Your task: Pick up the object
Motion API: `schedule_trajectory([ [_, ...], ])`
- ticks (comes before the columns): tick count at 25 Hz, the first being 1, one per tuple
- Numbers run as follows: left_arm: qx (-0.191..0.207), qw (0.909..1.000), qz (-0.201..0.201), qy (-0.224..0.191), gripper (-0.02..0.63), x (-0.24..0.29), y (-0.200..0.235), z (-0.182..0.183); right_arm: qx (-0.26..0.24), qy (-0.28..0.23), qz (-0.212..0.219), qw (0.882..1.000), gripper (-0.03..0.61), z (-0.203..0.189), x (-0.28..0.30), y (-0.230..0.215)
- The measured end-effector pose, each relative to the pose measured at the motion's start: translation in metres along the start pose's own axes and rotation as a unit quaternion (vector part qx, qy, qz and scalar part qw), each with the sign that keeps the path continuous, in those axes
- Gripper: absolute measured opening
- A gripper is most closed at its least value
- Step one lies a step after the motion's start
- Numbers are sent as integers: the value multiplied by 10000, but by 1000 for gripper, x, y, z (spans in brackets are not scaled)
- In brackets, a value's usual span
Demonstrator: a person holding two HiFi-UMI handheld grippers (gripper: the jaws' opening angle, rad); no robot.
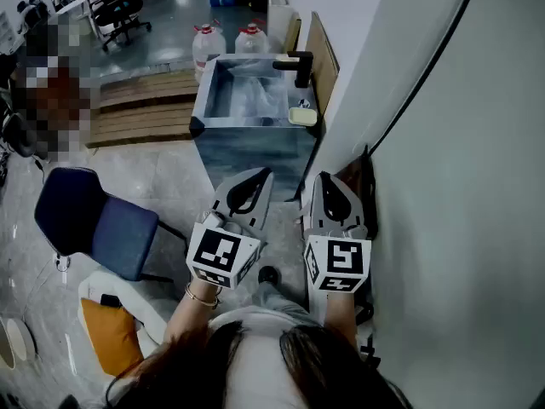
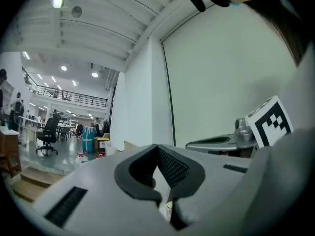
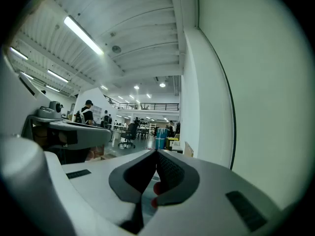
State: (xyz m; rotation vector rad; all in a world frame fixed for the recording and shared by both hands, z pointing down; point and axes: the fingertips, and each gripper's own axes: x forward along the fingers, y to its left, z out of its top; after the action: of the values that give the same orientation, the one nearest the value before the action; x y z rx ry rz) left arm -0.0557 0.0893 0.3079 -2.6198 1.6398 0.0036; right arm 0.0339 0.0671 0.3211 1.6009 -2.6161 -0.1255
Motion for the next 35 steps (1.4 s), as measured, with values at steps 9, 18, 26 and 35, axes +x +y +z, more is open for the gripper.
schedule_trajectory([
  [9,-8,9999,-108,126,8,55,2,-9,124,20,89,9999,26,-9,32,-31],
  [18,-29,9999,-97,101,8,98,8,-11,289,175,210,9992,26,-21,67,-57],
  [26,-40,9998,64,190,8,116,19,-21,313,188,328,9988,26,-25,95,-69],
  [35,-56,9995,194,261,8,133,38,-31,255,255,397,9986,26,-36,122,-73],
])
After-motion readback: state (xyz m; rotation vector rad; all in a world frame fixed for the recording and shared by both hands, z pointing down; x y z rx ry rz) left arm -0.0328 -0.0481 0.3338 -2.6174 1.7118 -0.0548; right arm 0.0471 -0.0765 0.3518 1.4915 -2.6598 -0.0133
